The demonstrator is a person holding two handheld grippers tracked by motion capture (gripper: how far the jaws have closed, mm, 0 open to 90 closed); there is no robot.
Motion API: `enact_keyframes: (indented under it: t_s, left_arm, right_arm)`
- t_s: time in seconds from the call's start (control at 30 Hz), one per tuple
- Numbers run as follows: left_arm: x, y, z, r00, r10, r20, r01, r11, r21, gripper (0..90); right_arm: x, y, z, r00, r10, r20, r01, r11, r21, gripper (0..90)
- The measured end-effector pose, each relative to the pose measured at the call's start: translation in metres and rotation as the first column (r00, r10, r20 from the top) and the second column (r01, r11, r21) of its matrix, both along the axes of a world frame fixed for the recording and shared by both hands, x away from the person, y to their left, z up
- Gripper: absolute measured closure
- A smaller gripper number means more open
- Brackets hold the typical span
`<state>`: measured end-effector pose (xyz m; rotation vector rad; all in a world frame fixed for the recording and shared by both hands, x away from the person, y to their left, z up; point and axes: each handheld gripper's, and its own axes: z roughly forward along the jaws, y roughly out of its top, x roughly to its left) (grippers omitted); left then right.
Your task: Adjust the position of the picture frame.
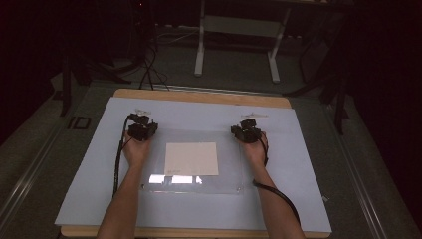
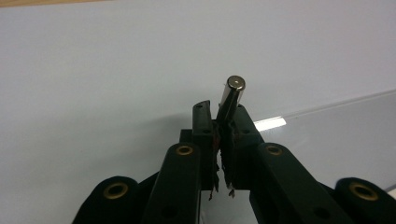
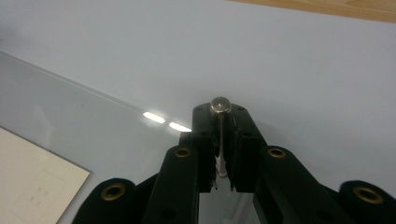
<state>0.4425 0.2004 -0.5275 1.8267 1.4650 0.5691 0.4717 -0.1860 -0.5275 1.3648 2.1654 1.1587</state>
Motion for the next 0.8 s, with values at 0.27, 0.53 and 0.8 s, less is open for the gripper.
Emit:
enact_keyframes:
  t_s: [0.27, 0.53, 0.8]
  left_arm:
    - [0.001, 0.004, 0.000, 0.9999, -0.003, -0.013, 0.002, 0.9993, -0.036, 83.6]
    - [0.001, 0.002, 0.001, 0.9997, -0.008, -0.023, 0.007, 0.9990, -0.043, 83.4]
    - [-0.005, -0.005, 0.008, 0.9981, -0.025, -0.056, 0.021, 0.9981, -0.058, 82.8]
  right_arm:
    - [0.002, -0.003, 0.000, 0.9993, -0.014, -0.036, 0.016, 0.998, 0.054, 81.6]
    - [-0.001, -0.006, 0.001, 0.9985, -0.024, -0.050, 0.028, 0.997, 0.075, 81.3]
    - [-0.010, -0.016, 0.004, 0.9981, -0.020, -0.058, 0.025, 0.996, 0.085, 81.0]
